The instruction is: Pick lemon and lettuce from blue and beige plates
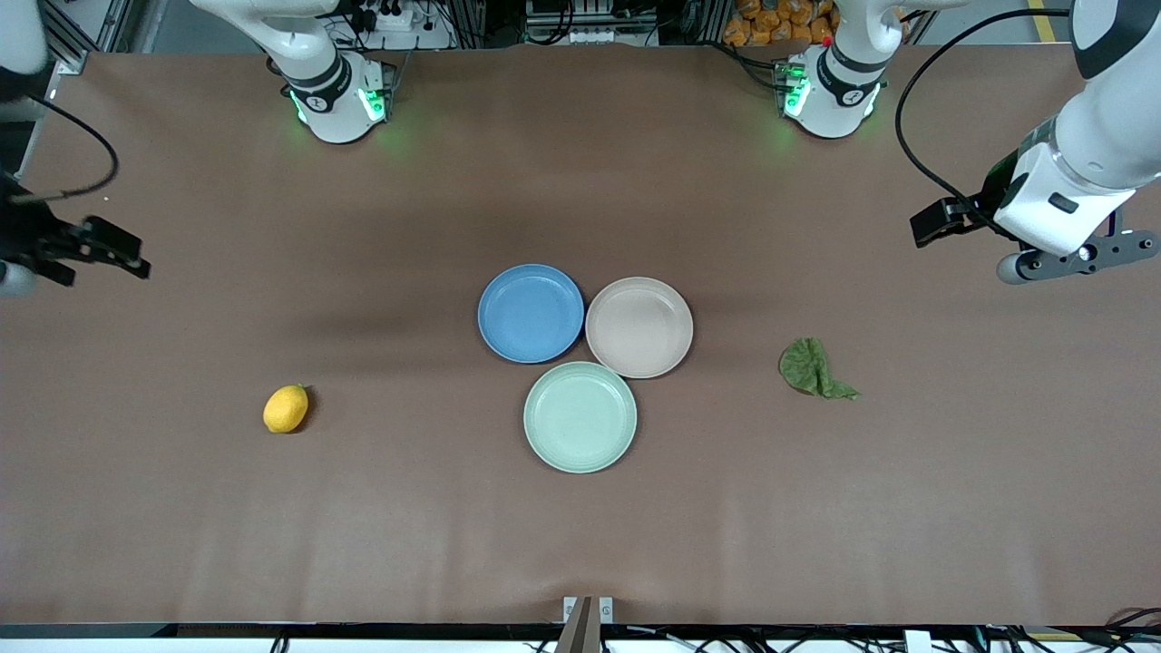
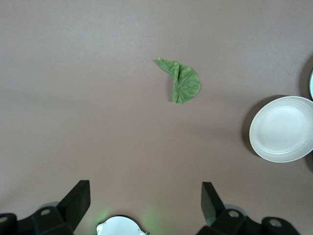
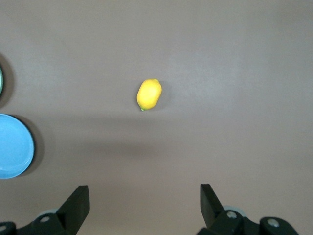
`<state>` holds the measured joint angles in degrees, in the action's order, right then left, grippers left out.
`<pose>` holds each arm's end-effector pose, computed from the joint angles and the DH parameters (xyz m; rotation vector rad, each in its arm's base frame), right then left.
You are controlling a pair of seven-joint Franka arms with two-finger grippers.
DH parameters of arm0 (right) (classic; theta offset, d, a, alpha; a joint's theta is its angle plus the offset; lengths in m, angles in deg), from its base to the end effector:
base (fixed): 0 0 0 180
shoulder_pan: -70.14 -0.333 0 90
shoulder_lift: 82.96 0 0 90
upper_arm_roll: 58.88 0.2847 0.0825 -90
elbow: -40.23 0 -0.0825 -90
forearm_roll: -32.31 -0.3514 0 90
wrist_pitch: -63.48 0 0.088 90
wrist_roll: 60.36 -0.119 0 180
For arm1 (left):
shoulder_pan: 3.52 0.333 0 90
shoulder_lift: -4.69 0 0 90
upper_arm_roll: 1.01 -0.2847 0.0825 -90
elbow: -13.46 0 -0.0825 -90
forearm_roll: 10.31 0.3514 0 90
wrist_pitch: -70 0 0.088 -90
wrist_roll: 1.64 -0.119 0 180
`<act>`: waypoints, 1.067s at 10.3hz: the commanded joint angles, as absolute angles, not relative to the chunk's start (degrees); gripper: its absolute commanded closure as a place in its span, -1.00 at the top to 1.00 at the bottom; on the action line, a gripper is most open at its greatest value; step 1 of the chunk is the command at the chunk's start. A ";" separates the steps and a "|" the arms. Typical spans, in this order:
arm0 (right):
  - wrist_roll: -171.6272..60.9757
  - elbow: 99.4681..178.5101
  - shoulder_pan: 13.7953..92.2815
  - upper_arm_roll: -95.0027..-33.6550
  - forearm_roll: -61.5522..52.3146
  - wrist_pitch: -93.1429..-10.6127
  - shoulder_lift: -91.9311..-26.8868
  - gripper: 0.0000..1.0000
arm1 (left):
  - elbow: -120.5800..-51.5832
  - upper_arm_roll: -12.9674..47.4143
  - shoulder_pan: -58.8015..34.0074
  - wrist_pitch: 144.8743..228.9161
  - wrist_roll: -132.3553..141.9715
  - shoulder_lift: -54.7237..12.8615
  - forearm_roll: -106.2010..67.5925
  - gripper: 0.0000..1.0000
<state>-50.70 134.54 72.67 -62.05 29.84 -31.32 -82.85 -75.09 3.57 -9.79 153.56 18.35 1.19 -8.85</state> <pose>0.5264 -0.0477 0.5544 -3.0983 -0.1017 -0.0191 0.5148 -0.0942 0.5514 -3.0653 -0.2462 0.2113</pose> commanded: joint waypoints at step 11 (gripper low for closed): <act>-49.99 126.01 73.13 -62.22 29.33 -21.60 -82.43 1.00 | -75.58 3.82 -11.69 154.19 19.71 -0.31 -11.10 1.00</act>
<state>-50.55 126.99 72.77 -62.72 29.43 -22.46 -82.79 -75.60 3.82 -10.87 153.61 18.63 0.47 -10.09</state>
